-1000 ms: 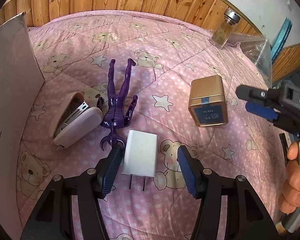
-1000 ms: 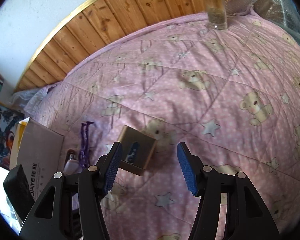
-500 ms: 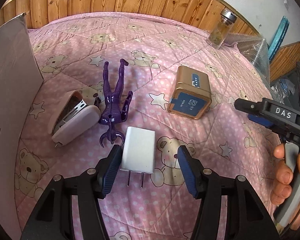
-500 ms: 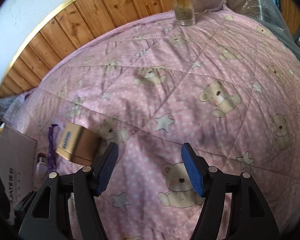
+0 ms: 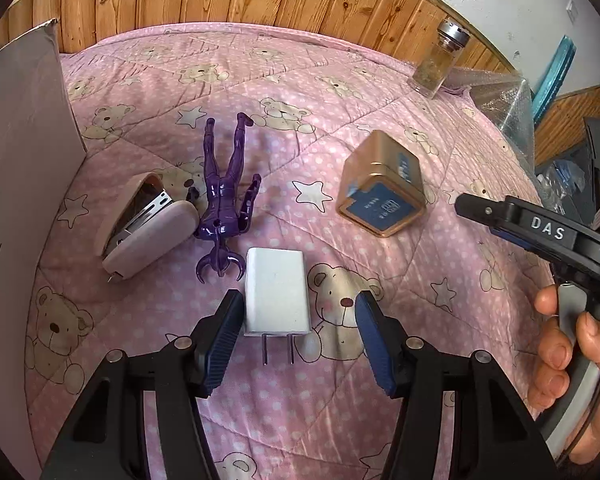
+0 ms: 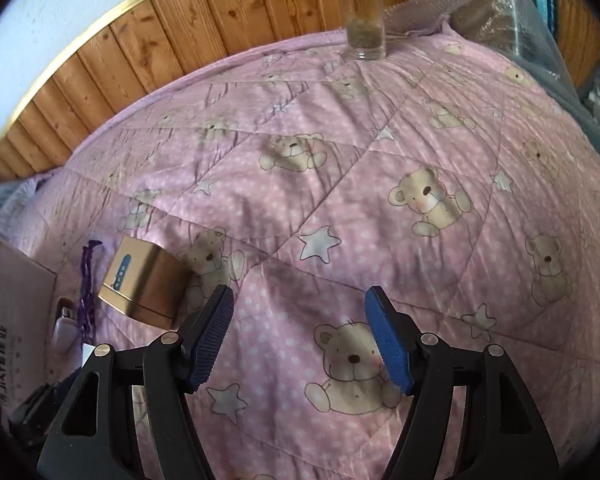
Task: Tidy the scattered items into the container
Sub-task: 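Grasp the white charger with the left gripper while the right grasps the gold tin box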
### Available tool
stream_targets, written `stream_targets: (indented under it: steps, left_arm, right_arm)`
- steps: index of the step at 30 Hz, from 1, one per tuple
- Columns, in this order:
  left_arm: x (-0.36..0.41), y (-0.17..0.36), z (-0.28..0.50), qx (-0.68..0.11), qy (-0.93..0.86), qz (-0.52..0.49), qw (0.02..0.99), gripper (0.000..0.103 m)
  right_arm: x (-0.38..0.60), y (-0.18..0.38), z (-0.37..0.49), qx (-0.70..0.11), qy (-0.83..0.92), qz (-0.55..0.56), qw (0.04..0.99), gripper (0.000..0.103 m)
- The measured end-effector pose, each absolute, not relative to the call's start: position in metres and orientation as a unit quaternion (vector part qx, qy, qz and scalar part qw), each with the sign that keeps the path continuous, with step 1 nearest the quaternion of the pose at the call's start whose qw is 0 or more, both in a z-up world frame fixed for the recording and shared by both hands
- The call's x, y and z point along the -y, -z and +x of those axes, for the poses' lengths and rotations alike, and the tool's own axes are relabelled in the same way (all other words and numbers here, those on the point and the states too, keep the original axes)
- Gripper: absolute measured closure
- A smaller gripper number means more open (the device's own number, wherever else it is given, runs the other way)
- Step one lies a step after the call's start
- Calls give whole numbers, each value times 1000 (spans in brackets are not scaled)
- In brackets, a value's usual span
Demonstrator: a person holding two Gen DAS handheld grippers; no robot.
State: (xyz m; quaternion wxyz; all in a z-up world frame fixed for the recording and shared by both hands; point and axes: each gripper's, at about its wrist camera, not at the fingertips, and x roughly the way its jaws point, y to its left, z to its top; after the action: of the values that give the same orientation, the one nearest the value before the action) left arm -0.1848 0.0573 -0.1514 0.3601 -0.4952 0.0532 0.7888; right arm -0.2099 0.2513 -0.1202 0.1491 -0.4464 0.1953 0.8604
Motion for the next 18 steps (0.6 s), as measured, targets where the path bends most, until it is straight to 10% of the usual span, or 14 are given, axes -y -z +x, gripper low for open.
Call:
stream_targets:
  steps: [18]
  left_arm:
    - [-62,152,-185,-48,-786,-494,369,45]
  right_arm:
    - [-249,121,-205,-186,-861,-449,151,32]
